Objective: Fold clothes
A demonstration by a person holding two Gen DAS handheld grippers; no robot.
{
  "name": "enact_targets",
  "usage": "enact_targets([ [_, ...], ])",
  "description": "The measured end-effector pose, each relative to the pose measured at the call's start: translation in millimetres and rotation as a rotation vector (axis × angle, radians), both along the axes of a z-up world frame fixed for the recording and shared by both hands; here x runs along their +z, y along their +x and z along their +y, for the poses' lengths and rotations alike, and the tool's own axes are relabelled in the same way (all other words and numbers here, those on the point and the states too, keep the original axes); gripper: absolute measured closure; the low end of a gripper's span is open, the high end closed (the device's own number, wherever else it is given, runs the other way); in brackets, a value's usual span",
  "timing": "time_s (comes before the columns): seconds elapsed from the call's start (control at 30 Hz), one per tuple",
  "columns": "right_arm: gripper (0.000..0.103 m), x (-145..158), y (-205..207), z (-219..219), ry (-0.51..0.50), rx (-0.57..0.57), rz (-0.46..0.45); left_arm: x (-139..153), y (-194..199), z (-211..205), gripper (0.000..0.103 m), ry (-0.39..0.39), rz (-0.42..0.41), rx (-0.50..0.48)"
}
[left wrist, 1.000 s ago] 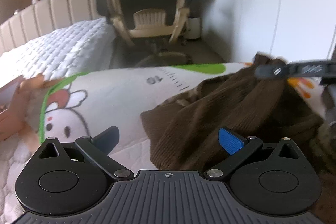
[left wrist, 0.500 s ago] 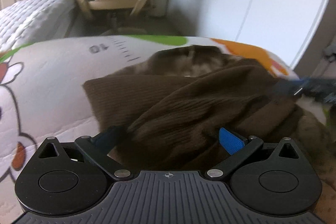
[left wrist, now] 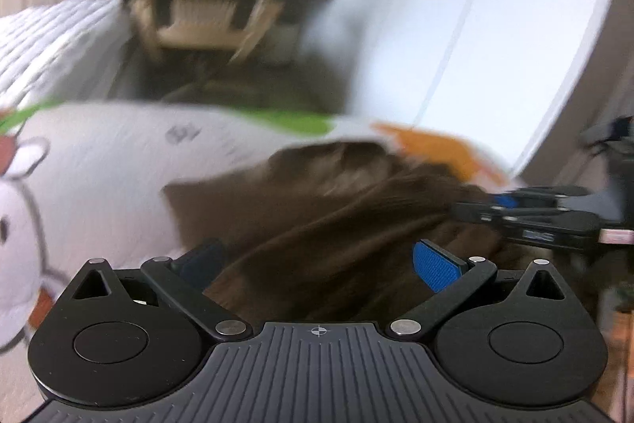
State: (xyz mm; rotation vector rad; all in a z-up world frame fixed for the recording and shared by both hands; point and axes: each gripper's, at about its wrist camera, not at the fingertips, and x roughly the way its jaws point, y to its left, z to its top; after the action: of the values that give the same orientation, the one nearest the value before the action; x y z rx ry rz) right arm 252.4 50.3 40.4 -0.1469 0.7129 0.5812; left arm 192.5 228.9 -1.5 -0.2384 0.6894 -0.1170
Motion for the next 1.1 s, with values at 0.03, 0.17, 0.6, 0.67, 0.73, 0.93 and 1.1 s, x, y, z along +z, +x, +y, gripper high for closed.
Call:
enact_targets([
  [0.03,0.058,-5.4,3.2,0.8,-0.022,0.003,0.025,-0.4,3.5,-3.3,0.0,-0.015,0.001,-0.018],
  [0.17,0.05,-6.0,10.9,-18.7,0.083,-0.012,0.112,-24.0,23.8,-13.4,0.0,-0.037,0.093,-0.021],
  [0.6,0.051,-11.5,17.6,12.7,0.045,0.046,0.039,-12.6,28.6,46.9,0.0,-0.238,0.109,0.16],
  [0.67,0.051,-18.6,16.9,15.0,0.014,0.051,0.024,-17.2,29.1,60.4,0.0,-0.207,0.133,0.22],
  [0.73,0.051,-6.9,19.3,9.8,0.058,0.056,0.031,-21.4,28.9,72.3,0.0,-0.18,0.157,0.267],
  [0.93,0.049,8.1,49.6,-24.5,0.154,-0.079,0.014,-14.5,42.0,70.7,0.004,-0.061,0.142,0.248],
  [1.1,0.053,-18.5,80.4,-45.5,0.255,-0.192,0.139,-21.7,49.1,64.3,0.011,-0.001,0.158,0.213],
])
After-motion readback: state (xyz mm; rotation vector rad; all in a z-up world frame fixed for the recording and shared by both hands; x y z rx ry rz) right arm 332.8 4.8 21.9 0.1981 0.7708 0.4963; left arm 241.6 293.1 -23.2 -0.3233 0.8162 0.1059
